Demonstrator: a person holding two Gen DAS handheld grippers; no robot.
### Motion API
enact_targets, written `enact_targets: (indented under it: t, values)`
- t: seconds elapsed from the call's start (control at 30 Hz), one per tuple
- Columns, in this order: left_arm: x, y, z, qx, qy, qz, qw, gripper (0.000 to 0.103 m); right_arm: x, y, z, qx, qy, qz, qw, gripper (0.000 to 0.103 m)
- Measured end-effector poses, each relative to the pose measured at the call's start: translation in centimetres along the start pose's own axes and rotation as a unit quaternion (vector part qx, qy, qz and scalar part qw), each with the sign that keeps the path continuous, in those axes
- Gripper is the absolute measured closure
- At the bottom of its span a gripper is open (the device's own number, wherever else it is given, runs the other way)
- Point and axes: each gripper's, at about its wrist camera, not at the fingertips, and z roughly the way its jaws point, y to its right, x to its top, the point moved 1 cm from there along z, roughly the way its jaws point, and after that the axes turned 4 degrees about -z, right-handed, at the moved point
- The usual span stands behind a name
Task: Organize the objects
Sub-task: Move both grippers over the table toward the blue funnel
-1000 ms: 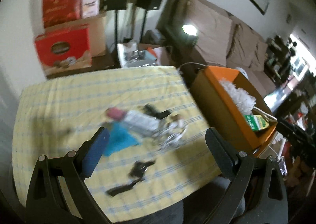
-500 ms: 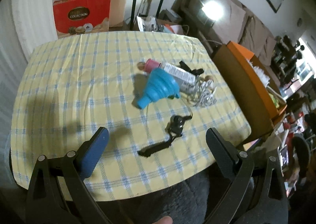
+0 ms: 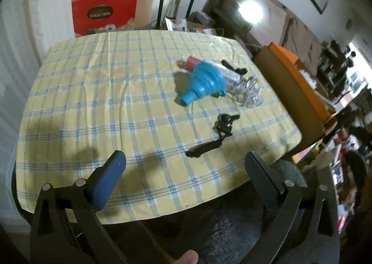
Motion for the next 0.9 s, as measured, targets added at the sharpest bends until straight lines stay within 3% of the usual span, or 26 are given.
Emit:
enact_targets:
  t: [0.2,0.53,0.7,0.83,0.9]
  values:
    - [-0.2,2.5,1.9,-0.028,0.016,0.054,0.998,0.001,-0.6,0.0,0.5,-0.006,-0.001,0.004,1.0,0.013]
    - [0.4,5.7,8.9,0.021,0.039,0.088,0.9951,0.001,-1.9,2.3,4.1,0.027,0.004,0.06,0.998,0.013]
    - [0.6,7.3,10.5,0.044,0.048,0.13,0.9894,0.02,-2.5,3.2,6.9,0.02,-0.003,0.077,0.997,0.013]
    - [0.7,8.1,11.2,0.035,0.061,0.137,0.9881,0.025,-3.1,4.3,8.6,0.028,-0.015,0.101,0.994,0.013]
    - [0.7,8.0,11.2,0.034,0.077,0.134,0.9875,0.041,-3.3,4.5,8.9,0.028,-0.019,0.106,0.994,0.013]
